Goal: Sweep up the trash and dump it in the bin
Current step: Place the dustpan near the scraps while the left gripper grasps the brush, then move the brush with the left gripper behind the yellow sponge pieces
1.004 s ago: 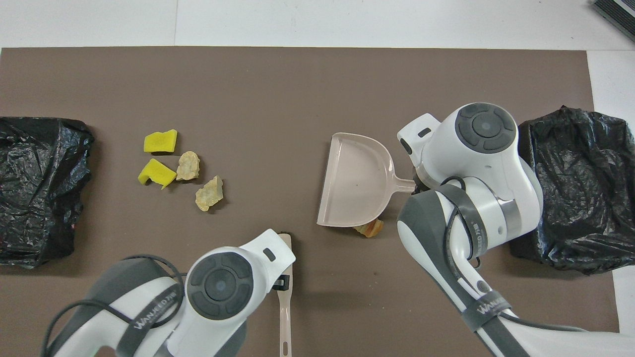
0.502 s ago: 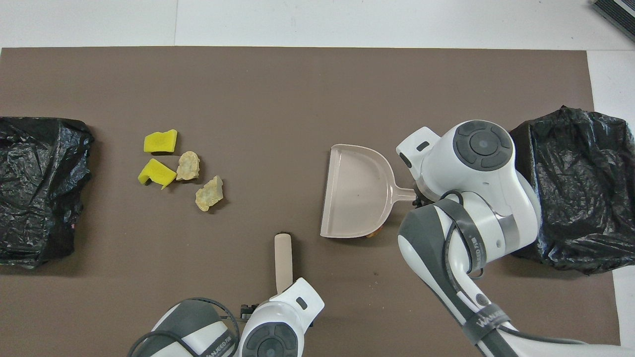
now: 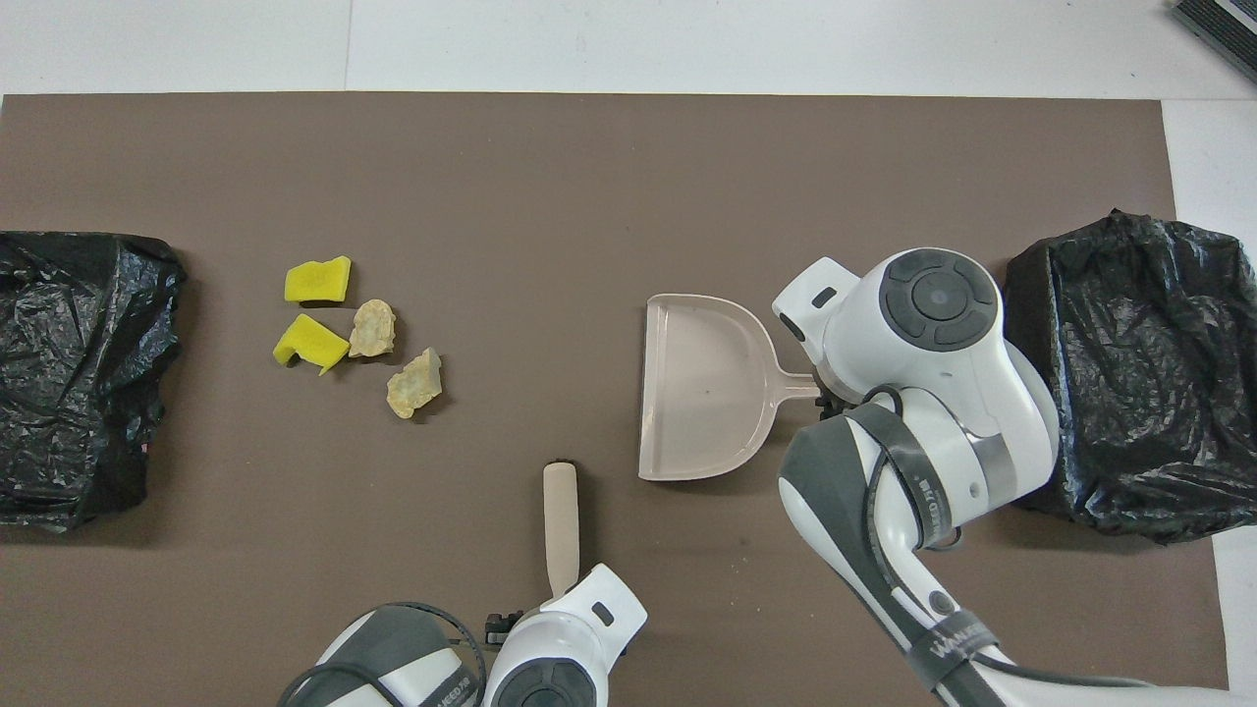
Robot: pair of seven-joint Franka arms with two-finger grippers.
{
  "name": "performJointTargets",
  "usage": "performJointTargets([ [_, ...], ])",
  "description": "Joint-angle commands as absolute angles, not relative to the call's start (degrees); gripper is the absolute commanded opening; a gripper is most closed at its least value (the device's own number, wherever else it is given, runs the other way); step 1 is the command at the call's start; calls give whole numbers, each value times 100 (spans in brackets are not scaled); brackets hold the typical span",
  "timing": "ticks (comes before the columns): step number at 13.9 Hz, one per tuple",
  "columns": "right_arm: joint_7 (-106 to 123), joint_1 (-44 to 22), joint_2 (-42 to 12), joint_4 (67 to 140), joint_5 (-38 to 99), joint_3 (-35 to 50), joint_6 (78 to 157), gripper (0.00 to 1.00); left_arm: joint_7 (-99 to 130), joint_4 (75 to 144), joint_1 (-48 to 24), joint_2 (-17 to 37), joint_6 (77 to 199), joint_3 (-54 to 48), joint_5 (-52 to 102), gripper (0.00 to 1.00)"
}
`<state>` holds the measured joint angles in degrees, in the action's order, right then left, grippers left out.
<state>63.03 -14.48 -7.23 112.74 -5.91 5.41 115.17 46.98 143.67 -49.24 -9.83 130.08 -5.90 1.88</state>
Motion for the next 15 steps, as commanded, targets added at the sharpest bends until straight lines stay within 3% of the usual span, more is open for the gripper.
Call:
performJointTargets([
  [1,6469,-1450,-624,11417,-677,545,11628,0,4650,14441,-5071,-1019,12965,-475,264,0],
  [7,6478,-1572,-615,11391,-834,545,11593,0,4361,14100,-4905,-1046,12536,-431,272,0],
  [13,6434,-1923,-896,10680,-1090,562,11171,0,2746,13062,-2869,-1441,10936,-378,264,0],
  [15,6294,-1951,-975,10679,-1002,562,11241,0,2156,12693,-2183,-1328,10662,-378,255,0],
])
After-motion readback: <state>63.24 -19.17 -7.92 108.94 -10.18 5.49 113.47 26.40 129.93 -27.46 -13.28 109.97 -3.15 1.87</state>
